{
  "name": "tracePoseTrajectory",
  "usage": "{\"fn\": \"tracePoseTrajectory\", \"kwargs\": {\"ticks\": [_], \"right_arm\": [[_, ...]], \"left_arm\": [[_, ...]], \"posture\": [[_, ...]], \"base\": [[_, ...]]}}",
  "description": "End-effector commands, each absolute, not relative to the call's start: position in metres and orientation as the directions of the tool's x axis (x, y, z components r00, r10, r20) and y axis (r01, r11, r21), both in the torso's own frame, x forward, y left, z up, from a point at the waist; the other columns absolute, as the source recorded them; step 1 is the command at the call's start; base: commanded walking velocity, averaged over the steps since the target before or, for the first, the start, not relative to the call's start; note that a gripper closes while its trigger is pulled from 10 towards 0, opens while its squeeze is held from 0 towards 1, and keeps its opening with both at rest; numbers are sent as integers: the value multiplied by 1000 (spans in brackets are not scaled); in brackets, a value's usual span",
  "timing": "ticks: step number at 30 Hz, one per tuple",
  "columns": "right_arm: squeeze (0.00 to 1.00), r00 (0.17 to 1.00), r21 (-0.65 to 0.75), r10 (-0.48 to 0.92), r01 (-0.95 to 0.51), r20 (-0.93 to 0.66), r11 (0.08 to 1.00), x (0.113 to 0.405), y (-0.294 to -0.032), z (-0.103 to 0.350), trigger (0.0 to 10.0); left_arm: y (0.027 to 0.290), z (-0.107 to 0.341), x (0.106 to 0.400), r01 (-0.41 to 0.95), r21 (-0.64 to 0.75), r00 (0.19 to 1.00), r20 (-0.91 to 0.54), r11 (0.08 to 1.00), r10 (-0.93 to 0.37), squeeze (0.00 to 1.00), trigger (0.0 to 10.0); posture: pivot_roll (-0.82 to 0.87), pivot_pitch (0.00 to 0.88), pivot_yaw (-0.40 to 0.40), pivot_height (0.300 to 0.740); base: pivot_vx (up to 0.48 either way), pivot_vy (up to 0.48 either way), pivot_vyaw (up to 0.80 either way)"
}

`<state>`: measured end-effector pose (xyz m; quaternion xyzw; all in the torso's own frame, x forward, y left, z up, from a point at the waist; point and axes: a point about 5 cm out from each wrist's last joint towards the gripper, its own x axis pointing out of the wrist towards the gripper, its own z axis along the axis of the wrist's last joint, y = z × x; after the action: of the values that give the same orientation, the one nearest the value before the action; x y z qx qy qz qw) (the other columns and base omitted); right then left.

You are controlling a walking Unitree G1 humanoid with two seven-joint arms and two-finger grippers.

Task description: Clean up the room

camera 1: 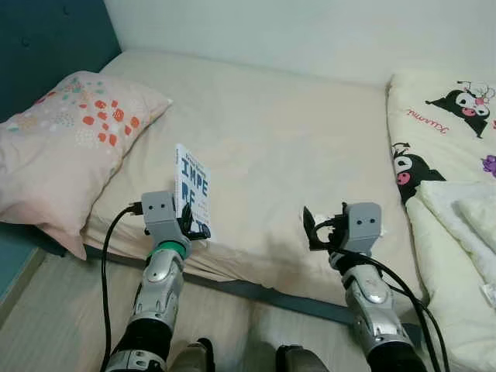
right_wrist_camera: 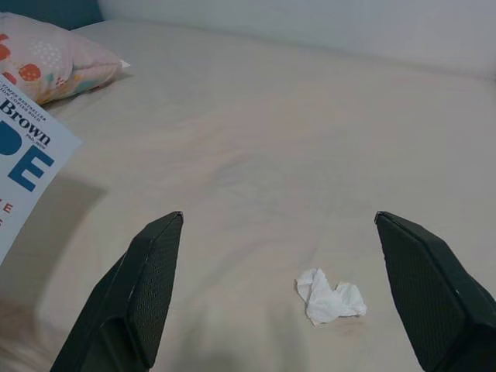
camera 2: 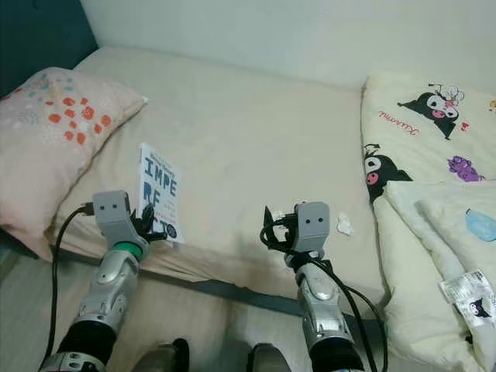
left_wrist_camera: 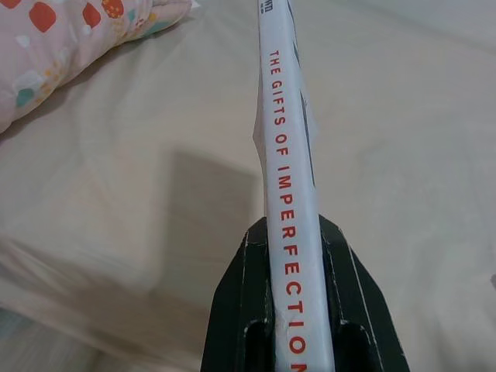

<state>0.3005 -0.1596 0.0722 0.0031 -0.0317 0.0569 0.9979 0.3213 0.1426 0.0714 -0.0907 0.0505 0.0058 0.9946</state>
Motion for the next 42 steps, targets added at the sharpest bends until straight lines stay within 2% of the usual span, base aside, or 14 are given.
{"fn": "tracePoseTrajectory", "kwargs": {"ticks": [1,8,25,34,38,39,42], "right_arm": [[0,994,13,103,-103,49,995,298,-160,67,10000],[0,992,-18,117,-117,50,993,294,-157,66,10000],[0,990,-29,140,-139,24,990,290,-157,59,10000],[0,990,-39,133,-132,36,990,294,-155,64,10000],[0,986,-25,155,-154,52,988,292,-154,65,10000],[0,979,30,187,-190,76,981,290,-150,67,10000],[0,974,37,211,-214,79,976,289,-147,68,10000]], "left_arm": [[142,70,321,-14,-177,995,-98,984,-3,0,10000],[141,65,323,-14,-153,989,-146,988,-8,0,10000],[143,65,321,-29,-165,991,-134,986,6,0,10000],[144,64,321,-18,-162,989,-145,987,-6,0,10000],[142,66,323,5,-138,991,-132,990,-24,0,10000],[141,66,324,3,-139,991,-134,990,-21,0,10000],[141,67,325,-7,-145,992,-129,989,-11,0,10000]], "posture": [[-44,63,47,740],[-64,63,49,740],[-28,70,31,740],[-32,77,56,740],[-36,73,58,740],[-39,60,47,740],[-32,54,27,740]], "base": [[0,0,0],[0,0,0],[0,0,0],[0,0,0],[0,0,0],[0,0,0],[0,0,0]]}}
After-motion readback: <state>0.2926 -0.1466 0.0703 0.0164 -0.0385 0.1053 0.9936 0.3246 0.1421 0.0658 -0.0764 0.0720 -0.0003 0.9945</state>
